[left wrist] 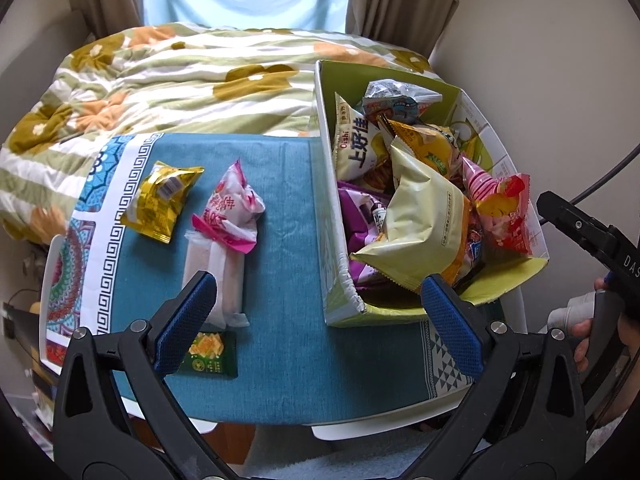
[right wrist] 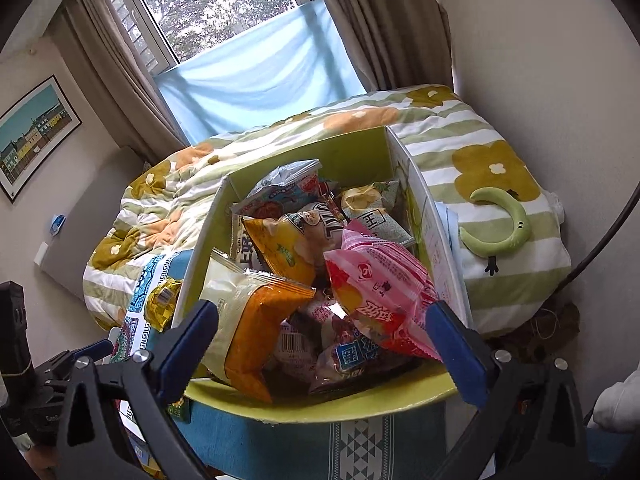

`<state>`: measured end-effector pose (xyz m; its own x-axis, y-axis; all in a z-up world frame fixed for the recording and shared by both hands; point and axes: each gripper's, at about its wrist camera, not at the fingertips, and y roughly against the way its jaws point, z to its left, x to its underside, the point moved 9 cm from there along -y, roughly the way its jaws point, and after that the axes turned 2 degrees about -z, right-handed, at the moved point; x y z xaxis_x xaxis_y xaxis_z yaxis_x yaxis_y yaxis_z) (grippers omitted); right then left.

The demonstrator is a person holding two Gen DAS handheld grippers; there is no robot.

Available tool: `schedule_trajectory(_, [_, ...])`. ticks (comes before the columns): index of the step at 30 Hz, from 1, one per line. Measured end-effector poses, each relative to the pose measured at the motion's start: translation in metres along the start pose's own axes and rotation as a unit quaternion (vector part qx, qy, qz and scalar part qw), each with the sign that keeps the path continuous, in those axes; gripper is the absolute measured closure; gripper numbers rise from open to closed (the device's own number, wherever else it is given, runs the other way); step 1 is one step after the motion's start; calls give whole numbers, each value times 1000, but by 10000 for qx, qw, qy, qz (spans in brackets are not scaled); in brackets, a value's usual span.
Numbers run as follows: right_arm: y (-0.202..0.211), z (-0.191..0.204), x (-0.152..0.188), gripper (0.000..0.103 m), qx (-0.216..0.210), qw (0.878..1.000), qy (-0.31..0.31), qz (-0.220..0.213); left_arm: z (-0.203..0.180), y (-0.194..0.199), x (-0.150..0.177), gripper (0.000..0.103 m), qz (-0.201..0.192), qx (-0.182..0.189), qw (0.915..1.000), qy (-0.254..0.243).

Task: Organize snacks
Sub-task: 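Move both tools back over the gold and pink candy packets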

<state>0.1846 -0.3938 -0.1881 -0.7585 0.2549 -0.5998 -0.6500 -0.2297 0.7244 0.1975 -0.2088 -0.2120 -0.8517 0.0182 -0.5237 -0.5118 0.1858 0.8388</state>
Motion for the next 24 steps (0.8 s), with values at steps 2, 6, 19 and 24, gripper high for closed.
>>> schedule_trajectory(2, [4,0,1,0,7,10000,21,5,0,5,2,2,-36,-7,10000,7])
schedule_trajectory(6, [13,5,1,0,-28,9999,103,39,5,23,4,1,-180,-90,9998,52])
schedule_trajectory(19, [39,72,2,0,-544,9954,791,-59,91,98,20,1,-715,-713,9921,738])
schedule_trajectory(24, [42,113,10,0,-570,9923,1089,-124,136,109,22,1,-792,-755,9900,895])
